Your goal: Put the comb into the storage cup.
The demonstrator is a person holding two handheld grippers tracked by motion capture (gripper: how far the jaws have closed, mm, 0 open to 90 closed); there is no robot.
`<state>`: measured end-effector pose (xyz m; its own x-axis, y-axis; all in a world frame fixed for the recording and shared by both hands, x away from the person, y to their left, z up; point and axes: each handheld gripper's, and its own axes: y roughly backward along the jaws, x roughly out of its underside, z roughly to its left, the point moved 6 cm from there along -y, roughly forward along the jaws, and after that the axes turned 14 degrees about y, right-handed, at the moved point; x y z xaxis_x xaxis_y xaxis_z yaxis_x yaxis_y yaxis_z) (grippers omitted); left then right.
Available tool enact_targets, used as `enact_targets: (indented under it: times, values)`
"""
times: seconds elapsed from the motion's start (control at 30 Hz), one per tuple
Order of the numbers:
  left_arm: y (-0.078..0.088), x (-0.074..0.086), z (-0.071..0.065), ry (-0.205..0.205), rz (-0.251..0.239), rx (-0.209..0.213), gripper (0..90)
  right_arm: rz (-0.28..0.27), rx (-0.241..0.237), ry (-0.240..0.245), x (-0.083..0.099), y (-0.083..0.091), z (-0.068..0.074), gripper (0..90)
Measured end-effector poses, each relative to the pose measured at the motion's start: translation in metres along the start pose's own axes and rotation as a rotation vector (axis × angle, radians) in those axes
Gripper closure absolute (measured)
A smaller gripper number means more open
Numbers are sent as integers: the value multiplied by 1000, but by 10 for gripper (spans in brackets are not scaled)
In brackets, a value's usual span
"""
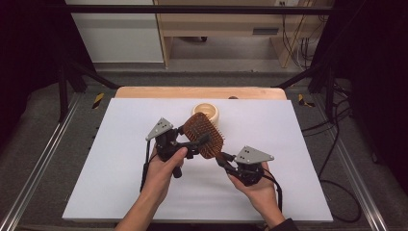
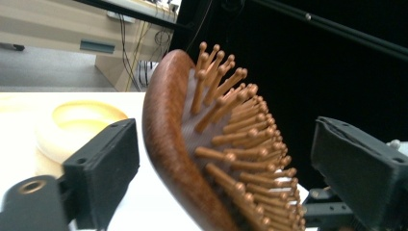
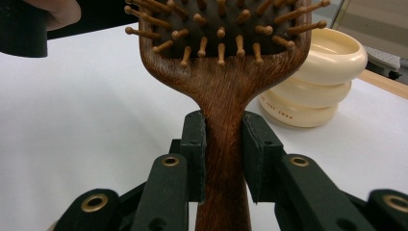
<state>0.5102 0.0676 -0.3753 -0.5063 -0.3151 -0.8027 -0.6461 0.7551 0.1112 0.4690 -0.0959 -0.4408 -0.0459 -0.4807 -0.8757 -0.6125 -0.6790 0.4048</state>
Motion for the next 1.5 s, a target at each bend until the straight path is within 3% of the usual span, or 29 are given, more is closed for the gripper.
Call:
enact_targets:
  times: [0.23, 0.43, 0.57, 0.83, 1.23, 1.5]
  values:
    - [2, -9, 2, 39, -48, -8, 311, -11, 2, -10, -1, 0, 0, 729]
    - [-1, -3, -1, 44, -39, 6, 347, -15, -1, -9, -2, 0, 2, 729]
    - [0, -5, 2, 111, -29, 15, 406, -11, -3, -11, 0, -2, 2, 729]
    - [4, -6, -3, 102, -28, 5, 496, -14, -3, -22, 0, -5, 6, 729]
    - [0, -10, -16, 84, -19, 21, 517, -41, -15, -46, 1, -5, 4, 725]
    - [-5, -10, -24, 51, -6, 24, 522, -50, -26, -68, 2, -5, 4, 721]
